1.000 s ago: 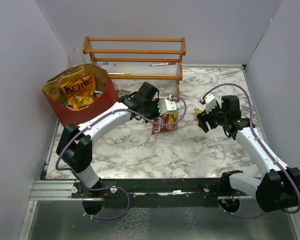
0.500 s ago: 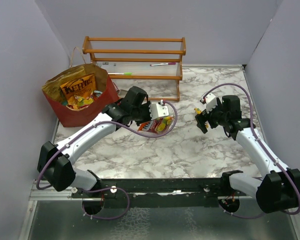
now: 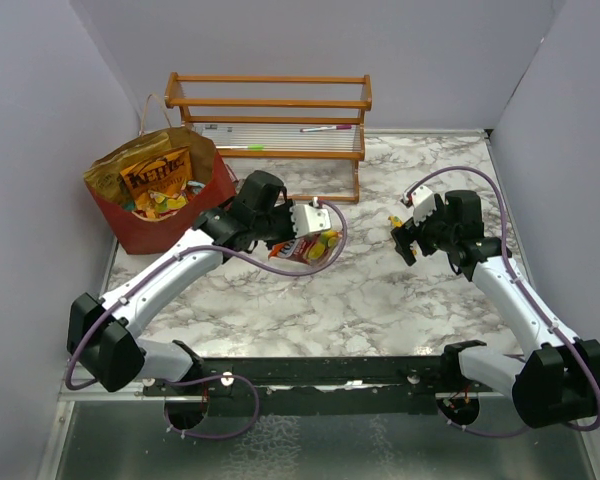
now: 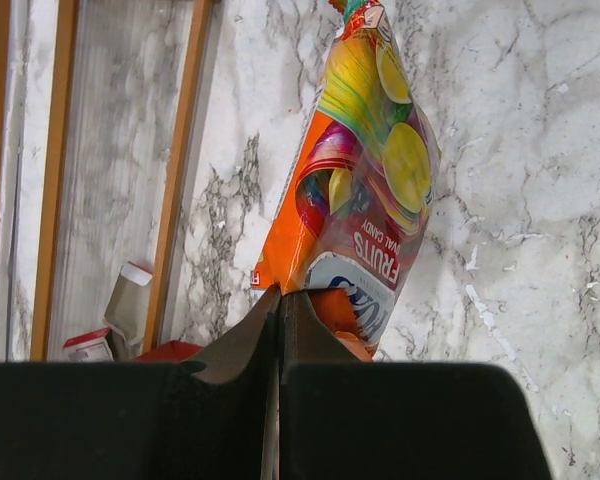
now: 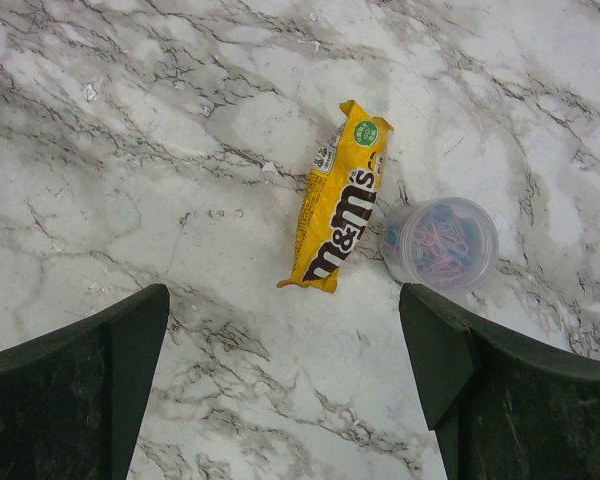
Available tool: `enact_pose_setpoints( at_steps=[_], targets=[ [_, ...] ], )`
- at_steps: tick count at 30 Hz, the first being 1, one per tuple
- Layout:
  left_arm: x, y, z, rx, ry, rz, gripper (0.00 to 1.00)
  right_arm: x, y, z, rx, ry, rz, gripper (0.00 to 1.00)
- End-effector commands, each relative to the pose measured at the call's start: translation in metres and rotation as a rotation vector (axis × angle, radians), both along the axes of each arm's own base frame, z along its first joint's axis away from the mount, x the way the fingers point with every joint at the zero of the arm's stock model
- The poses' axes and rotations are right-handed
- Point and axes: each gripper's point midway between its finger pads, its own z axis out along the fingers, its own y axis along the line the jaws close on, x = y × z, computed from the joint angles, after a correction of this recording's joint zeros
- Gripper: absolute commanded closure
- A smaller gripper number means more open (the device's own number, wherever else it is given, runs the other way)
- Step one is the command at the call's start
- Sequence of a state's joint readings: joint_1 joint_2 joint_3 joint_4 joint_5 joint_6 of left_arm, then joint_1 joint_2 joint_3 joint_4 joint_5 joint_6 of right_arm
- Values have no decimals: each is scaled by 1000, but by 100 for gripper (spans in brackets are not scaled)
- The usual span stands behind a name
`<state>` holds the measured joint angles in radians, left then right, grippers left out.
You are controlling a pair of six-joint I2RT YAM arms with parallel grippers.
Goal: Place the snacks into the paper bag
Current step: Pick up the snack from the center of the board, then place the snack in the paper bag.
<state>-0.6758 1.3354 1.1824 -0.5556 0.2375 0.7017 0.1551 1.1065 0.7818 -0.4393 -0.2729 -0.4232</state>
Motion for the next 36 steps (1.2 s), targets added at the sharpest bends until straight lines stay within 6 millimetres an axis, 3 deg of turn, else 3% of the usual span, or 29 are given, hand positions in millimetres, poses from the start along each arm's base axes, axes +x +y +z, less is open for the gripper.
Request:
enact_pose_setpoints(
  at_steps=[1,10,19,36],
  targets=[
    [8,3,47,-123,-64,38,100,5,-5,6,-7,-45,-24,1],
    [25,37,102,-297,-97,180,100,4,-3,7,0,-44,-15,1],
    [41,76,149,-355,-216,323,100,3,-1,7,5,-43,-6,1],
    [56,121,231,-411,-432,515,100,3,-2,5,3,-36,-8,1]
  ],
)
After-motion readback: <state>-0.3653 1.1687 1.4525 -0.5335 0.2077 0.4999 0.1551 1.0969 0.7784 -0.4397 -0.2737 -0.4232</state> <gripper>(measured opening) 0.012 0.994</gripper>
